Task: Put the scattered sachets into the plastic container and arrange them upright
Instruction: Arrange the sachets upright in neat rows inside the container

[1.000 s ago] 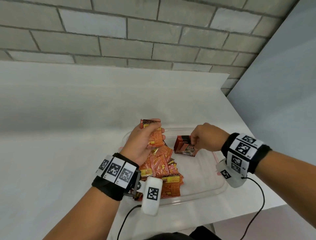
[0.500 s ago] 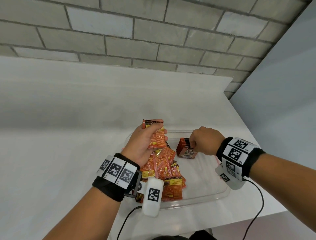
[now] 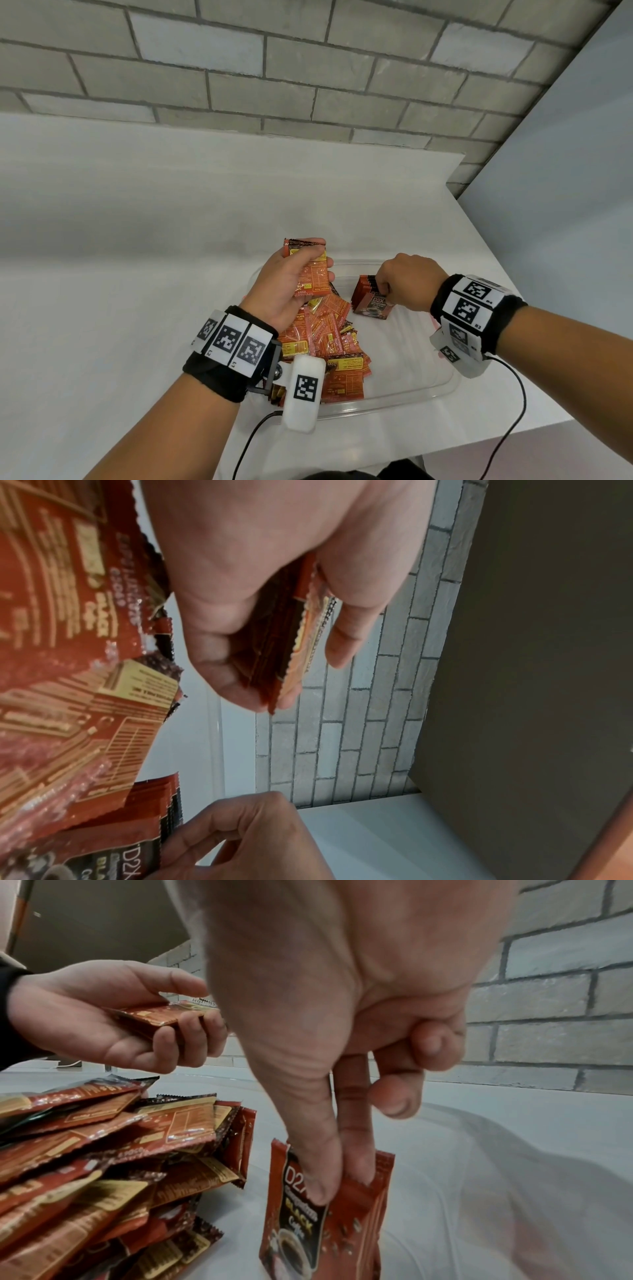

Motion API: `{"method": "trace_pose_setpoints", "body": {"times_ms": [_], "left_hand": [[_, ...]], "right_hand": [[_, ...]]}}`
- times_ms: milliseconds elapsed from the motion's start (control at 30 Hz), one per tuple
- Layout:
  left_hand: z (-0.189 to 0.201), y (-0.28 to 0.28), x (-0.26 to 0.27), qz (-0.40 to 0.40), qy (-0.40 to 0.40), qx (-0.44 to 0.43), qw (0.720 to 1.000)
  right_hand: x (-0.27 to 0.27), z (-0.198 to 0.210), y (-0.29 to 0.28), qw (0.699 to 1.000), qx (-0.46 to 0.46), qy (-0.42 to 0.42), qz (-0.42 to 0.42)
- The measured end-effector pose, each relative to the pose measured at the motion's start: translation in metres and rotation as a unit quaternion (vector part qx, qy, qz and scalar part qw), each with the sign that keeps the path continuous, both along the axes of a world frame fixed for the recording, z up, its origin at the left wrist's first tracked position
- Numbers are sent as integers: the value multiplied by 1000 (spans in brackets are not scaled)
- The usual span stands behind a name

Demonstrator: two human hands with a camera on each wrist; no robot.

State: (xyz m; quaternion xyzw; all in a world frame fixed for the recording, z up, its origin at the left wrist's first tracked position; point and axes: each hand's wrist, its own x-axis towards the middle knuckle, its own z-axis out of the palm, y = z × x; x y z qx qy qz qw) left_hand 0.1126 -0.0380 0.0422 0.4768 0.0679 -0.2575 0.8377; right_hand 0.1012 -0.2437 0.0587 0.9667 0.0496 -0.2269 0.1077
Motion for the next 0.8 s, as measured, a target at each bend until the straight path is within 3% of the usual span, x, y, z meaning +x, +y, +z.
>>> {"method": "trace_pose_setpoints", "body": {"times_ms": [300,600,700,800], "left_hand": [[-2,0,1,-1,0,-4,1000],[-1,-1,-3,-65,0,-2,998],[0,-6,-7,-96,-24,20,995],[0,-13,-11,-117,-42,31,992]], "right_hand": [[-1,1,-1,1000,2,-14,13],[-10,11,-22,989,106,-78,-69],[-20,22,-21,955,247,-117,-119],[-31,34,-6,881,420,-131,-173]]}}
